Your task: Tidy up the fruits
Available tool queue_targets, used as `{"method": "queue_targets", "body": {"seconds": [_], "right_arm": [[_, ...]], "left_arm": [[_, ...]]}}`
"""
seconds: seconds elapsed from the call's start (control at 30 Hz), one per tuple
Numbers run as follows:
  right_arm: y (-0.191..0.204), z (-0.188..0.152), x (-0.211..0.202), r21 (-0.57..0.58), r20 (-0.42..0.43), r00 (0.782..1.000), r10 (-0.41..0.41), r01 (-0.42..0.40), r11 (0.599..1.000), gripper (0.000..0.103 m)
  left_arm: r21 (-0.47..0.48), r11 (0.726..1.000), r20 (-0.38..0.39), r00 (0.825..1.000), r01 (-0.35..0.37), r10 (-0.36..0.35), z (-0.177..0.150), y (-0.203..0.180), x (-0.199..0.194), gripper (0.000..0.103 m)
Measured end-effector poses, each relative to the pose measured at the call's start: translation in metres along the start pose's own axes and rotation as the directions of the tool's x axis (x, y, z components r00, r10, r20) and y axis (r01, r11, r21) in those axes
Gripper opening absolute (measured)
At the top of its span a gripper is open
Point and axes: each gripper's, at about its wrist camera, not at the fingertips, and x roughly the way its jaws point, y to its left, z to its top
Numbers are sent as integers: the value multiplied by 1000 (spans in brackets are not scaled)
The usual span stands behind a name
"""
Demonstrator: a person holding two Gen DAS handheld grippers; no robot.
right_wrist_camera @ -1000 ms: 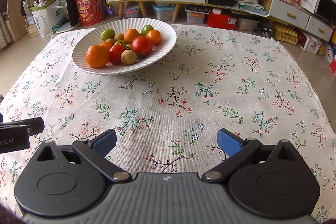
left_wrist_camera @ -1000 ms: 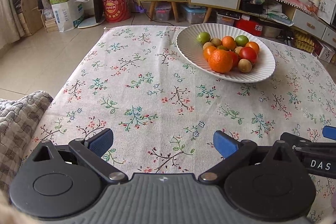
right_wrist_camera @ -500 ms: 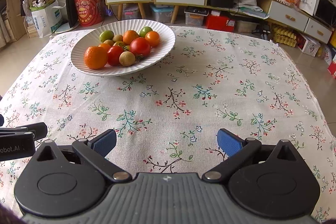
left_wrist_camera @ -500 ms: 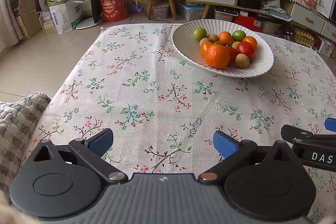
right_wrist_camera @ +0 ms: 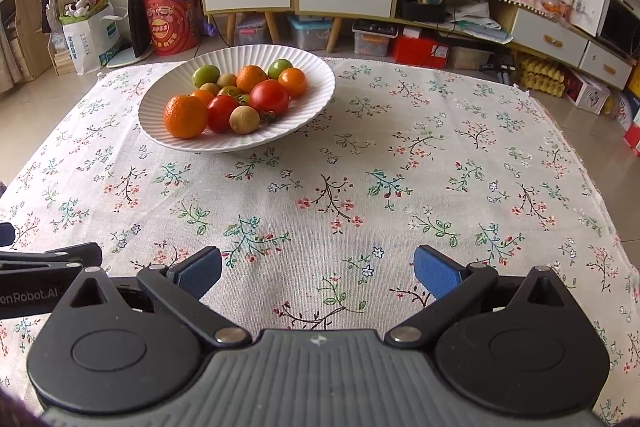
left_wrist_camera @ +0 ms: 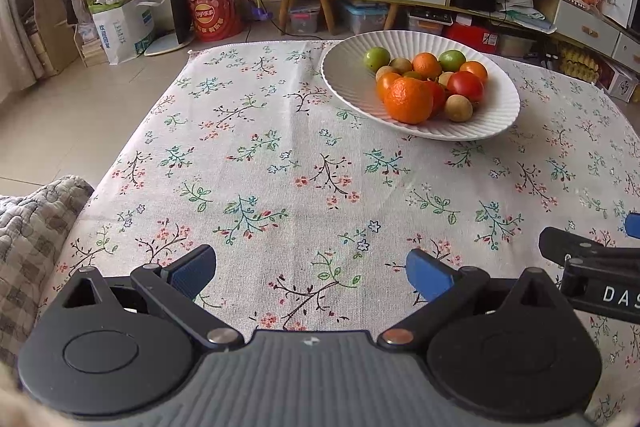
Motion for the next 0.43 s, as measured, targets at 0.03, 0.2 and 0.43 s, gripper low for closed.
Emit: {"method": "queue_targets", "body": {"seconds": [0.03,0.2,0.43], "right_arm": [[0,0,1,0,-2,1000,1,-1,1000,102],[1,0,2,-4,-2,1000,-3,3,1000,102],[2,0,4,-6,-8,1000,-2,2,1000,102]], "left_arm": [[1,1000,0,1000,0,0,0,0,0,97],[0,1000,-3,1000,11,-11,-1,-2,-1,97],[5,1000,-6,1000,21,-21,-1,-3,1,97]]}}
